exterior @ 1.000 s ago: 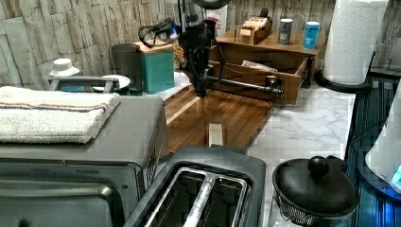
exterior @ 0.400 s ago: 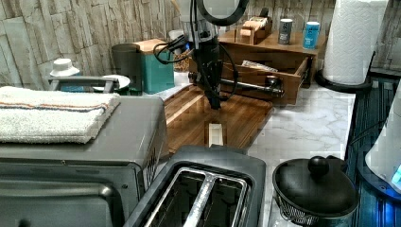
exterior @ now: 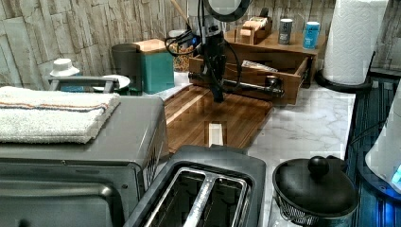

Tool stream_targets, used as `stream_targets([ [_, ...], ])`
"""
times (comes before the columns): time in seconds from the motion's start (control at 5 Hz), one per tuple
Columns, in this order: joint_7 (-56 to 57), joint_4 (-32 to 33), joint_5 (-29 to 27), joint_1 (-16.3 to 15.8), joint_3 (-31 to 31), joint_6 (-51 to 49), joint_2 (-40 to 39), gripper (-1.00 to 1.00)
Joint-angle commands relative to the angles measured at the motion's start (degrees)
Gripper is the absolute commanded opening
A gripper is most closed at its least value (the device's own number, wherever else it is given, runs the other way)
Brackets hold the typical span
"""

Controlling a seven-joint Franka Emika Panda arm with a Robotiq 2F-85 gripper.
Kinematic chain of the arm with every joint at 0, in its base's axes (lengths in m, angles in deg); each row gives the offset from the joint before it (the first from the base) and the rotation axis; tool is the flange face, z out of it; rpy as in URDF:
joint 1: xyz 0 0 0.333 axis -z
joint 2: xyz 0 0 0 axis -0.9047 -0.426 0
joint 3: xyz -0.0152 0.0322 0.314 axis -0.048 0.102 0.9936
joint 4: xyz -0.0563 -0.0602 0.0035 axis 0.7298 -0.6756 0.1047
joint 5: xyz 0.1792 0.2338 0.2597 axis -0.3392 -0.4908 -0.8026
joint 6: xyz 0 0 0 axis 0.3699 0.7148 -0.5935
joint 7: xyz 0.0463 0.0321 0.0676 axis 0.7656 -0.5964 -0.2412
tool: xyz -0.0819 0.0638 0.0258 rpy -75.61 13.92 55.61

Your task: Close the drawer.

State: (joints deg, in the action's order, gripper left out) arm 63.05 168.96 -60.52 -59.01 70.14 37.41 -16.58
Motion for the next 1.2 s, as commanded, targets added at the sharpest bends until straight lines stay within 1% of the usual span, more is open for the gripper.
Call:
stream_targets([
  [0.2,17.5,-9.2,-7.6,12.0,-5.5,-3.7,-2.0,-1.00],
  [0.4,12.9,-6.7,-2.4,13.8,-8.0,4.8,0.3,-1.00],
  [0.6,19.1,-16.9,-1.0,15.2,-11.1,-6.1,-2.9,-1.00],
  [0.8,31.4,-22.4,-4.1,20.3,-11.6,-3.7,-7.3,-1.00],
  [1.0,42.2,-34.1,-7.6,24.0,-11.8,-7.2,-15.3,-1.00],
  [1.2,45.0,-37.8,-8.1,24.9,-13.6,-5.8,-16.9,-1.00],
])
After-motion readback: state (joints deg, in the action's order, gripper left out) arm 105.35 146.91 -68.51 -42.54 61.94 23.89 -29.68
